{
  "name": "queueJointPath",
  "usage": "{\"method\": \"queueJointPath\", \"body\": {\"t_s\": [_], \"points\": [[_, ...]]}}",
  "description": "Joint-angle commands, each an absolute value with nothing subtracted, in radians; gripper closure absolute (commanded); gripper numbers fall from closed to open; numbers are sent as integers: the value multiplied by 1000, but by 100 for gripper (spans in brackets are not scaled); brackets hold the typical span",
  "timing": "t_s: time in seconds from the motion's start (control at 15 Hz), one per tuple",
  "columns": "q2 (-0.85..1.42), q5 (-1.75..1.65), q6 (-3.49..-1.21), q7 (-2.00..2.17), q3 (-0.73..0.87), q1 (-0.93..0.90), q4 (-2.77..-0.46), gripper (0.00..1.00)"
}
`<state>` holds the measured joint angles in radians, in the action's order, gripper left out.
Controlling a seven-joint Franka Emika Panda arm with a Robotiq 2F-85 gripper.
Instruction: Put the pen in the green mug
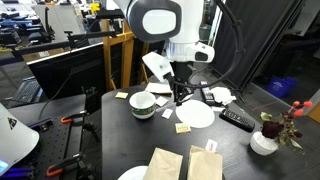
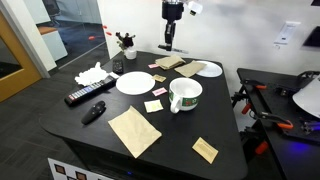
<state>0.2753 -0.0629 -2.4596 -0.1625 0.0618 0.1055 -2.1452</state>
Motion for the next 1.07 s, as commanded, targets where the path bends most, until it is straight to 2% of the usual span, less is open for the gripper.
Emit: {"method": "queueJointPath", "body": {"t_s": [0.0,0.6,1.0], "points": [[168,-61,-2488,-258,35,102,-2256,96],[92,-9,-2498,-489,-30,74,-2340,96],[85,135,-2590,-682,-75,67,-2388,96]]}}
